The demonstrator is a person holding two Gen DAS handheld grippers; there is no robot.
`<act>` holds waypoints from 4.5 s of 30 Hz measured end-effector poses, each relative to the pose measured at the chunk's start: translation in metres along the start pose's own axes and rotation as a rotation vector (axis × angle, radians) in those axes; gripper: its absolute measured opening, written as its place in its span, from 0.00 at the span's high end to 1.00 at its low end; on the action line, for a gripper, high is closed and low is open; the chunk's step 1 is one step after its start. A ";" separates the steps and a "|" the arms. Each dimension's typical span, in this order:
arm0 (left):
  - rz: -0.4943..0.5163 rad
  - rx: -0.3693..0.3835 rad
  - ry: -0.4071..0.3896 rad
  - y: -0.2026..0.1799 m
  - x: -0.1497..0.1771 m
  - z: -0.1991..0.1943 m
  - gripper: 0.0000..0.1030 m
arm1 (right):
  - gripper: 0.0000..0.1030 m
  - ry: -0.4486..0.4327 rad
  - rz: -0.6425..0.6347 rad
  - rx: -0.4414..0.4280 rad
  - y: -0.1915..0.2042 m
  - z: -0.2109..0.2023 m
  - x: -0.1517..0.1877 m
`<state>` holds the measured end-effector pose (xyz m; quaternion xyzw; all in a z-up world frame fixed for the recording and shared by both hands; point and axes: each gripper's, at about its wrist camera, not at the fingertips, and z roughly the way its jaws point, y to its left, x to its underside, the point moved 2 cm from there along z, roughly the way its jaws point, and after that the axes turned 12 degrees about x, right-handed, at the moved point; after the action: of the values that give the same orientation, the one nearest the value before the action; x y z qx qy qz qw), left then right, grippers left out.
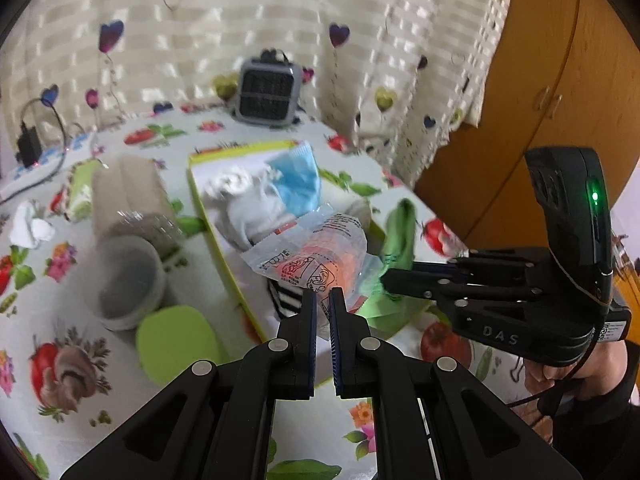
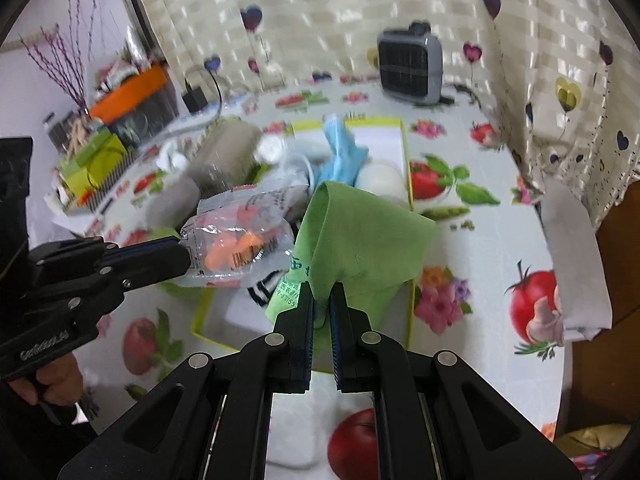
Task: Organize soft objects
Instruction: 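Lower the clear bag and green cloth into the box and open both tools, then withdraw both tools from the box toward the white sock and rolled green sock, then grasp the white sock with the left tool while the right tool grasps the green rolled sock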
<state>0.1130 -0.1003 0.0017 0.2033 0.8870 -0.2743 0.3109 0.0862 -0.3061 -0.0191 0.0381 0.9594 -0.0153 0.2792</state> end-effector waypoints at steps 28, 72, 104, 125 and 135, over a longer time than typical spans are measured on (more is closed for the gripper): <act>-0.008 -0.012 -0.049 -0.002 0.007 -0.028 0.77 | 0.77 -0.097 0.027 -0.015 0.003 -0.033 0.006; -0.179 -0.194 -0.186 0.072 0.018 -0.098 0.77 | 0.71 -0.230 -0.122 -0.095 0.088 -0.051 -0.026; -0.292 -0.295 -0.217 0.138 0.025 -0.124 0.77 | 0.71 -0.218 -0.223 -0.158 0.141 -0.028 -0.052; -0.379 -0.449 -0.262 0.245 -0.022 -0.128 0.69 | 0.50 -0.043 -0.311 -0.207 0.192 0.080 -0.181; -0.360 -0.506 -0.236 0.281 -0.048 -0.106 0.68 | 0.50 0.103 -0.326 -0.174 0.213 0.155 -0.220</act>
<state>0.2504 0.1711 0.0024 -0.0735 0.9066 -0.1176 0.3985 0.3716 -0.1162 -0.0333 -0.1412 0.9635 0.0249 0.2260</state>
